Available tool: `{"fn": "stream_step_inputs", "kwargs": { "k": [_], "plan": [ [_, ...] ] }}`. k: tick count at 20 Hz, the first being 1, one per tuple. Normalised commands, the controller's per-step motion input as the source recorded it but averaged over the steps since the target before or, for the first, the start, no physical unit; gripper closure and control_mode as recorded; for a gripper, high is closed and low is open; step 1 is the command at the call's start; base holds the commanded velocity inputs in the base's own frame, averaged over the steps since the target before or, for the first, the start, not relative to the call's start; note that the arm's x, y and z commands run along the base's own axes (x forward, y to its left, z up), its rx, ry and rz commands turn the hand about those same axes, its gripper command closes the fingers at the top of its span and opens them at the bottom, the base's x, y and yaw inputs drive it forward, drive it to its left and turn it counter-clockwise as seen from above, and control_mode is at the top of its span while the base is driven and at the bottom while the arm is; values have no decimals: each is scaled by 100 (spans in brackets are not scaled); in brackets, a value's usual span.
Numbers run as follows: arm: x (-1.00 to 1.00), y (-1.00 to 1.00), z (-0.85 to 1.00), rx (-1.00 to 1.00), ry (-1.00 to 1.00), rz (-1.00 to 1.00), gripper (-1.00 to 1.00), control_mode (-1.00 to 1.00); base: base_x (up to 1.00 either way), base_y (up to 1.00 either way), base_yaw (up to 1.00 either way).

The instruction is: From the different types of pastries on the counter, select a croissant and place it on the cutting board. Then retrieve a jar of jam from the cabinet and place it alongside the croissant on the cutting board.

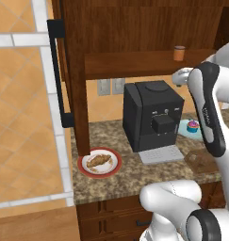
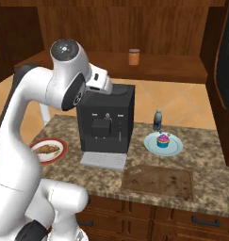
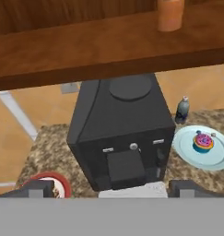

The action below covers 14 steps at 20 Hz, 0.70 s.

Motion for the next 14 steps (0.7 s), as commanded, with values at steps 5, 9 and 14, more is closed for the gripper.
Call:
{"fn": "stream_step_inputs", "kwargs": {
  "k": [5, 9, 14],
  "plan": [
    [8, -8, 25, 2, -37, -6, -100, -100, 0, 0, 0],
    [39, 0, 43, 0, -33, 0, -100, -100, 0, 0, 0],
    [28, -10, 9, -5, 7, -6, -100, -100, 0, 0, 0]
  ]
}}
